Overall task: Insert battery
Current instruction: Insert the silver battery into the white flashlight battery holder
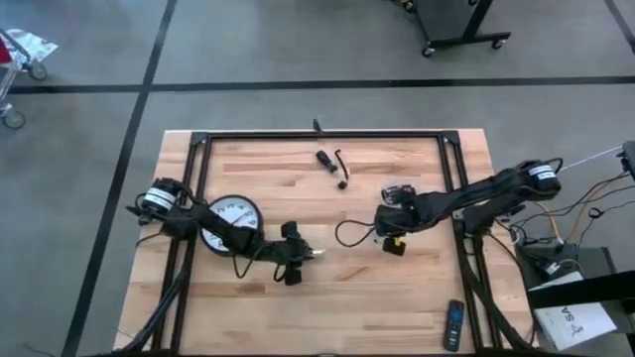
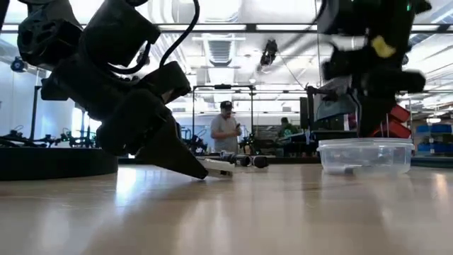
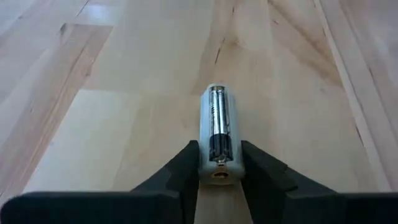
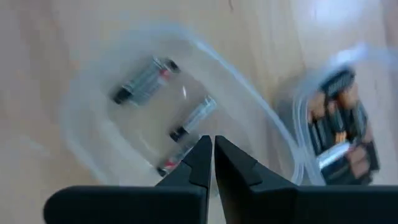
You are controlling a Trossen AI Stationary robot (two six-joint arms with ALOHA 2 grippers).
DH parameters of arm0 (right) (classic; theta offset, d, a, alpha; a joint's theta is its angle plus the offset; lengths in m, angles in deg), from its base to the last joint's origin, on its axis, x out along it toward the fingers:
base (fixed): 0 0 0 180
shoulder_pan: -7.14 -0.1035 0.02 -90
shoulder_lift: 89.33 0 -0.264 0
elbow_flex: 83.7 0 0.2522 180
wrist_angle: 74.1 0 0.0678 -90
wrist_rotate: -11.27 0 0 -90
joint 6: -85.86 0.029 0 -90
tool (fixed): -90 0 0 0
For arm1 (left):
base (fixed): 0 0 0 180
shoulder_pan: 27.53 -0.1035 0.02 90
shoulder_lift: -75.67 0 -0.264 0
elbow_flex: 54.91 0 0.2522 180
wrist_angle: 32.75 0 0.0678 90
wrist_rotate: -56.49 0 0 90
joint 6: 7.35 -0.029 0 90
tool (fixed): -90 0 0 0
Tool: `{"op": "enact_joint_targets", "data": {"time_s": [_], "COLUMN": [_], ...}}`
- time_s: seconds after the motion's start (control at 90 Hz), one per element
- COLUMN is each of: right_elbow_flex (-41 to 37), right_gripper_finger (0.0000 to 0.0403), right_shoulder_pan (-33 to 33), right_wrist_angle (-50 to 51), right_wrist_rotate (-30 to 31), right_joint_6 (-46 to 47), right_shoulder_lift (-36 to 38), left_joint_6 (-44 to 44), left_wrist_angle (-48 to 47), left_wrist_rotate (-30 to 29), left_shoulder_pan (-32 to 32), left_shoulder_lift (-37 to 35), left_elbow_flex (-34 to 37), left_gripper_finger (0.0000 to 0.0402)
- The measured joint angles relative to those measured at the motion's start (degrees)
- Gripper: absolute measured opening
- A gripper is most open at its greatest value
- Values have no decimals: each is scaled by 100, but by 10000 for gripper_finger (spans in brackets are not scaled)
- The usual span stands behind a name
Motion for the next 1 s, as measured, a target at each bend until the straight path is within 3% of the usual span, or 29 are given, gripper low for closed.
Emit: {"op": "enact_joint_targets", "data": {"time_s": [0.178,0.578,1.0], "right_elbow_flex": [-122,-50,-50], "right_gripper_finger": [14,100,92], "right_shoulder_pan": [18,18,18], "right_wrist_angle": [-146,-345,-456], "right_wrist_rotate": [-10,-8,-155], "right_joint_6": [52,65,444], "right_shoulder_lift": [-95,-89,-90], "left_joint_6": [30,-237,-412], "left_wrist_angle": [8,33,-60], "left_wrist_rotate": [0,-2,-2], "left_shoulder_pan": [-2,-7,-7], "left_shoulder_lift": [0,-33,-35], "left_elbow_flex": [3,-95,-93], "left_gripper_finger": [122,185,154]}}
